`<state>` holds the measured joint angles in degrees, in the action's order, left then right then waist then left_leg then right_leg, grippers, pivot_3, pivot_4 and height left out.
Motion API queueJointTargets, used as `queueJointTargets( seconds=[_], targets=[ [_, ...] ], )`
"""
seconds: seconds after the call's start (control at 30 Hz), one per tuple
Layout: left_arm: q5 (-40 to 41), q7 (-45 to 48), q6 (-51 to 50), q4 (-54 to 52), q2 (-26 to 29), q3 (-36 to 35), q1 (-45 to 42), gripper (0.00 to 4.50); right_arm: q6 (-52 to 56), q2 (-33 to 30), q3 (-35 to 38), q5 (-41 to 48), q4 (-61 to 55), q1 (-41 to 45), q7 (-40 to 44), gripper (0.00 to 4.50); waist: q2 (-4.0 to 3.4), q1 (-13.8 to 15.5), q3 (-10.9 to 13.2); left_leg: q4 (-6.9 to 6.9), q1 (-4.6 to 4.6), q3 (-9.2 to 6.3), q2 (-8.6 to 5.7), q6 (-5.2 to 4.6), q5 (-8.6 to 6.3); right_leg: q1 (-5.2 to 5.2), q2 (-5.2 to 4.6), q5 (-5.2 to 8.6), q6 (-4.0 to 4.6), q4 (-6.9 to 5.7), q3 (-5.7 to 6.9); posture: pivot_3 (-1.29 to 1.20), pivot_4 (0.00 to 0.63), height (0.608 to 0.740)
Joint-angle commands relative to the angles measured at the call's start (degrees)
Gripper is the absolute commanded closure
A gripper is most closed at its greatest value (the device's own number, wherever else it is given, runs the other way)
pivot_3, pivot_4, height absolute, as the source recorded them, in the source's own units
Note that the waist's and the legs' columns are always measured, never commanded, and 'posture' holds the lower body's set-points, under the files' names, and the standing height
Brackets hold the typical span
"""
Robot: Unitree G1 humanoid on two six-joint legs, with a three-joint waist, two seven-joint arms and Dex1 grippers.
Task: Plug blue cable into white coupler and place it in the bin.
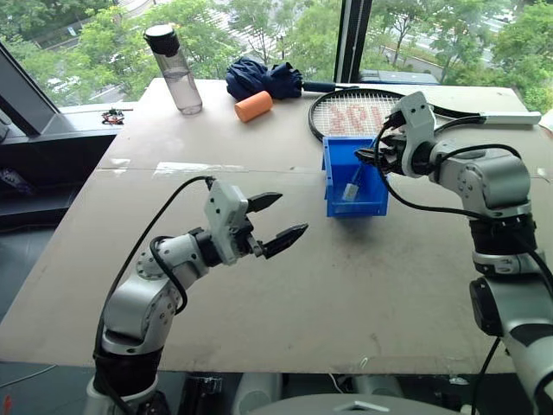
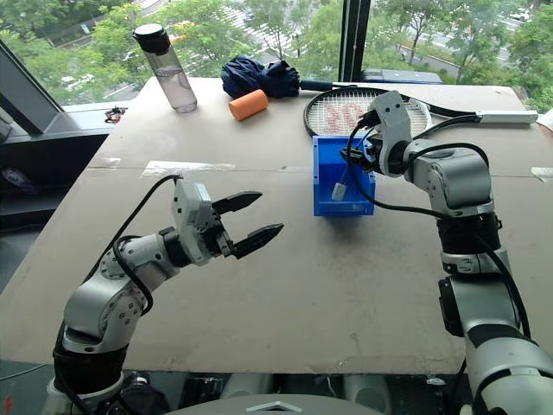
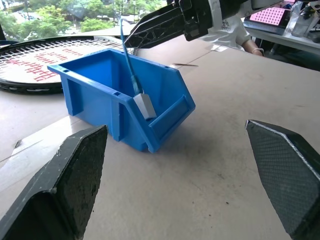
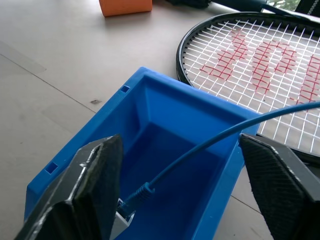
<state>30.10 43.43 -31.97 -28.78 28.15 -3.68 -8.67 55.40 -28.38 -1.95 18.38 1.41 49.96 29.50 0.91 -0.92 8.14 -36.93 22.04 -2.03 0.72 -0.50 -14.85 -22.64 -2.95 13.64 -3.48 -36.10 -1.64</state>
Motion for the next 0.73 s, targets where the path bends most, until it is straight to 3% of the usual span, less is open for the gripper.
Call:
queueJointTargets(
  seconds=[0.03,0.2,0.37,0.57,0.73],
  targets=[
    [0.89,-0.34,0.55,-2.50,0.71,0.12,0.16,0.00,-0.35,-4.52,2.65,4.34,-14.72,-6.15,5.36,0.10,0.03,0.39,-0.02,0.05,0.01,-0.06,0.01,0.00,0.00,0.03,0.00,0.00,0.00,0.08,0.05,0.00,0.150,0.740],
    [2.65,0.18,-0.29,-3.71,2.60,-1.13,1.88,0.00,-6.82,-11.90,7.94,6.69,-31.02,-23.36,10.83,0.10,0.06,0.55,-0.01,0.07,0.06,-0.12,-0.04,0.00,-0.01,0.12,-0.08,0.01,0.00,0.24,0.13,0.00,0.150,0.740],
    [5.65,3.06,-0.85,-6.93,7.69,-6.63,10.96,0.00,-17.62,-13.57,23.44,6.73,-39.22,-47.51,15.42,0.10,0.03,0.07,0.07,0.10,-0.20,0.03,0.02,0.00,-0.01,0.30,-0.06,0.04,-0.01,0.23,0.01,0.00,0.150,0.740],
    [7.86,9.28,-0.70,-7.40,15.01,-18.72,25.58,0.00,-31.92,-9.02,45.96,10.34,-36.26,-77.81,31.09,0.10,0.18,1.00,-0.02,0.22,-0.28,0.01,0.17,-0.02,-0.03,0.38,0.03,0.30,0.02,0.30,0.07,0.00,0.150,0.740],
    [9.28,12.60,0.22,-4.84,16.34,-23.06,28.86,0.00,-38.70,-7.56,51.42,10.02,-34.70,-87.08,34.58,0.10,0.05,1.07,0.07,0.12,-0.41,0.16,0.53,0.02,-0.06,0.40,-0.10,0.45,-0.15,0.33,-0.14,0.00,0.150,0.740]
  ],
)
